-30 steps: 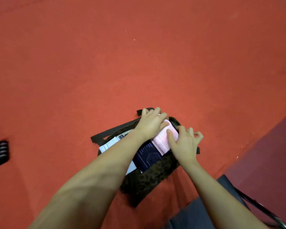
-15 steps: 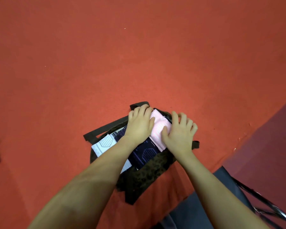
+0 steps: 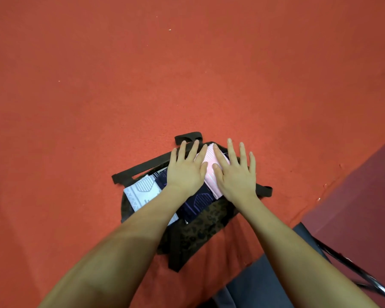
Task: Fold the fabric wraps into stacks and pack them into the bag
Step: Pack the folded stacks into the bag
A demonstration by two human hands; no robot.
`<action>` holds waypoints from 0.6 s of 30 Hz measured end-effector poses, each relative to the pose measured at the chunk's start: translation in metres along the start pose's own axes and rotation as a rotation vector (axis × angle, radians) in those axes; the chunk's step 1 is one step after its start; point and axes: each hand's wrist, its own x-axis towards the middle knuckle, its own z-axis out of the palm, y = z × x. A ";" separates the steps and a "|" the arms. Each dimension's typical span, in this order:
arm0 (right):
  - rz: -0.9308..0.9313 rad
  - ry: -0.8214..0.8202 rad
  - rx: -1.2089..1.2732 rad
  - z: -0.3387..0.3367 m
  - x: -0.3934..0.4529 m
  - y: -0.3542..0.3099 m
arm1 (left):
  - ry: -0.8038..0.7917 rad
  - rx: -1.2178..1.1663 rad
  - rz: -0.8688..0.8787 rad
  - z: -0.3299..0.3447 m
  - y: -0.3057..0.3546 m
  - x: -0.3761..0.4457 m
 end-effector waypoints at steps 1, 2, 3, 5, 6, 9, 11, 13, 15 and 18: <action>0.014 -0.021 -0.011 0.001 0.002 0.000 | -0.015 -0.005 -0.002 0.000 0.000 0.002; 0.022 -0.045 -0.018 0.001 0.003 0.000 | -0.027 -0.015 -0.001 -0.001 0.000 0.004; 0.026 -0.082 -0.016 -0.001 0.005 -0.001 | -0.031 -0.025 0.002 -0.003 -0.002 0.004; 0.038 -0.152 -0.013 -0.010 0.008 -0.006 | -0.015 -0.055 0.007 -0.008 -0.007 0.000; 0.045 -0.167 -0.009 -0.015 0.009 -0.009 | 0.001 -0.068 0.007 -0.010 -0.010 -0.004; 0.036 -0.162 -0.007 -0.030 0.009 -0.024 | 0.054 -0.109 -0.006 -0.018 -0.023 -0.019; 0.025 -0.147 0.003 -0.040 0.009 -0.038 | 0.102 -0.154 -0.009 -0.025 -0.037 -0.031; 0.001 -0.103 0.051 -0.049 0.010 -0.057 | 0.147 -0.184 -0.025 -0.034 -0.053 -0.045; -0.045 -0.072 0.113 -0.059 0.008 -0.083 | 0.177 -0.193 -0.077 -0.039 -0.074 -0.064; -0.125 -0.074 0.202 -0.067 0.005 -0.117 | 0.216 -0.236 -0.136 -0.041 -0.101 -0.091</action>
